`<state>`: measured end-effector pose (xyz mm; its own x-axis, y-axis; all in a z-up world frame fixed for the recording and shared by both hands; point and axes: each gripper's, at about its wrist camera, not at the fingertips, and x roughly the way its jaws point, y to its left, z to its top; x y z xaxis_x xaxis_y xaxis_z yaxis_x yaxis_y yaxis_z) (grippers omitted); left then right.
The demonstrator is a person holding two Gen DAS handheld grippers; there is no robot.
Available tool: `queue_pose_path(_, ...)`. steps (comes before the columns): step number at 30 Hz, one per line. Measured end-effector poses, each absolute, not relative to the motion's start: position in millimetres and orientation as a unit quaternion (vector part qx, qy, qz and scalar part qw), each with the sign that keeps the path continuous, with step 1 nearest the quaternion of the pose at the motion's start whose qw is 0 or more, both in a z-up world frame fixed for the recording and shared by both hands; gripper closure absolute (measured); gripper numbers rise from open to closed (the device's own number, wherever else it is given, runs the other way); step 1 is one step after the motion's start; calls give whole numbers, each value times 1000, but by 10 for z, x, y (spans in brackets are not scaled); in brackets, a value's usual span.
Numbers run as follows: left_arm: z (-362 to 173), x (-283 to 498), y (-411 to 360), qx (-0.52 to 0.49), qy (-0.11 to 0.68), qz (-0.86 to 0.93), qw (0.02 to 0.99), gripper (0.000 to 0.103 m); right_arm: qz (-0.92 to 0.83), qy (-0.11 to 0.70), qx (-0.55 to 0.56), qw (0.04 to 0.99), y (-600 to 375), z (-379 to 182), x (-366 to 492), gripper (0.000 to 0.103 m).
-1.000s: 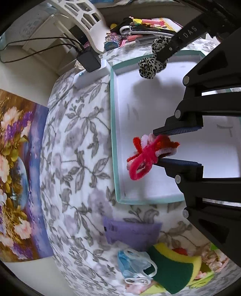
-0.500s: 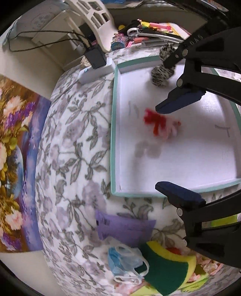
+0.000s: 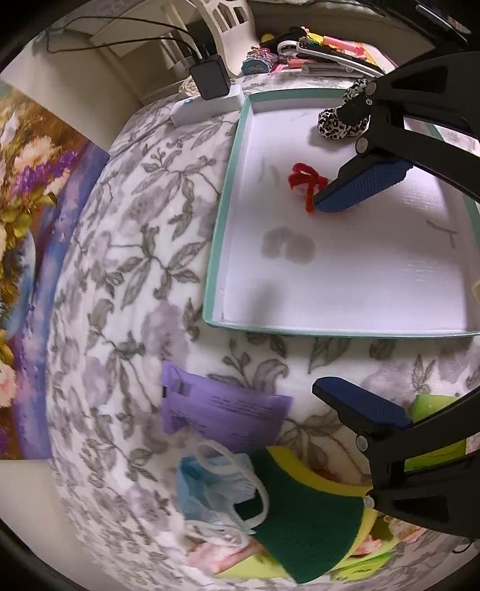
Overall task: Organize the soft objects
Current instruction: 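Carry the scrunchie to the tray with right tool while left tool drops red hair tie there, then open the right tool and move both tools back to the pile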
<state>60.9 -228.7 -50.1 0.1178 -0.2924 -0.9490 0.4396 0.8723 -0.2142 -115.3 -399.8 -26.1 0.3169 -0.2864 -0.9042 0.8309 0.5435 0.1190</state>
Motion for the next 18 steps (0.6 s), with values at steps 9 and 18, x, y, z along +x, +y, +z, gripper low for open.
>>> queue_pose_path(9,-562,625,-2202,49,635,-234,735,12,-362,452,283,765,-3938,-259,-1127,0)
queue_pose_path(18,-530,626,-2128,34,632,-231,739,11,-384,439,273,765,-3917,-195,-1169,0)
